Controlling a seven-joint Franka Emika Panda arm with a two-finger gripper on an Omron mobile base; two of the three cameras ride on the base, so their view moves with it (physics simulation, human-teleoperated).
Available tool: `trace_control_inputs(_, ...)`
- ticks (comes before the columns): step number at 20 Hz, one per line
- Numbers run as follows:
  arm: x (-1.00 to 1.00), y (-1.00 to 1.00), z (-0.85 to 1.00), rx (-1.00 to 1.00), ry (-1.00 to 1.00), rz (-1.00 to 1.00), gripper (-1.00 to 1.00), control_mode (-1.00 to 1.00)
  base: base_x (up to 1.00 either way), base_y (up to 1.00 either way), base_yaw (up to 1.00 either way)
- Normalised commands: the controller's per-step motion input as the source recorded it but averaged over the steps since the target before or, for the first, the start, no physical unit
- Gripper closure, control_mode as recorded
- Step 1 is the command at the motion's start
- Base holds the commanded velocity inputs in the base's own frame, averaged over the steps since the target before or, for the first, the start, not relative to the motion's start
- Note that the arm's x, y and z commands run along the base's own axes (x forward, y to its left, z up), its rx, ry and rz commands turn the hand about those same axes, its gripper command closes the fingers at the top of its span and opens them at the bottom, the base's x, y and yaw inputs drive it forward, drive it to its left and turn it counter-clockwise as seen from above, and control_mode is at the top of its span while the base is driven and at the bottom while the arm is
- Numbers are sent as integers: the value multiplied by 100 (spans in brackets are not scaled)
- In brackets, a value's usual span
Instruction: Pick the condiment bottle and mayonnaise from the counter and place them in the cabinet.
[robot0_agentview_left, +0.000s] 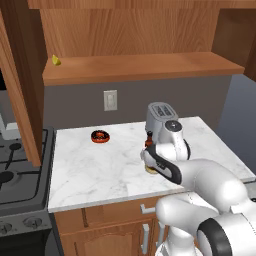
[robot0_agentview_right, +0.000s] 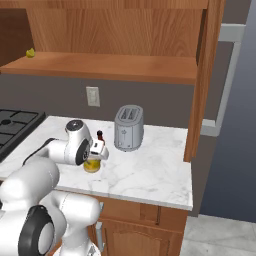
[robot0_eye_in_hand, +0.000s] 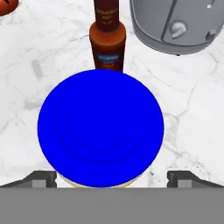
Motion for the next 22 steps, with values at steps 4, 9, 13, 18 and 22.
trace_control_inputs(4, 13, 3, -17, 0, -15, -4, -100, -100, 0, 0, 0)
trace_control_inputs(9, 13, 3, -23, 0, -10, -4, -100, -100, 0, 0, 0)
trace_control_inputs(13, 17, 3, -30, 0, -9, -3, -100, -100, 0, 0, 0)
trace_control_inputs(18, 14, 1, -22, 0, -10, -2, 100, -100, 0, 0, 0)
trace_control_inputs(22, 1, 3, 18, 1, -7, -2, 100, -100, 0, 0, 0)
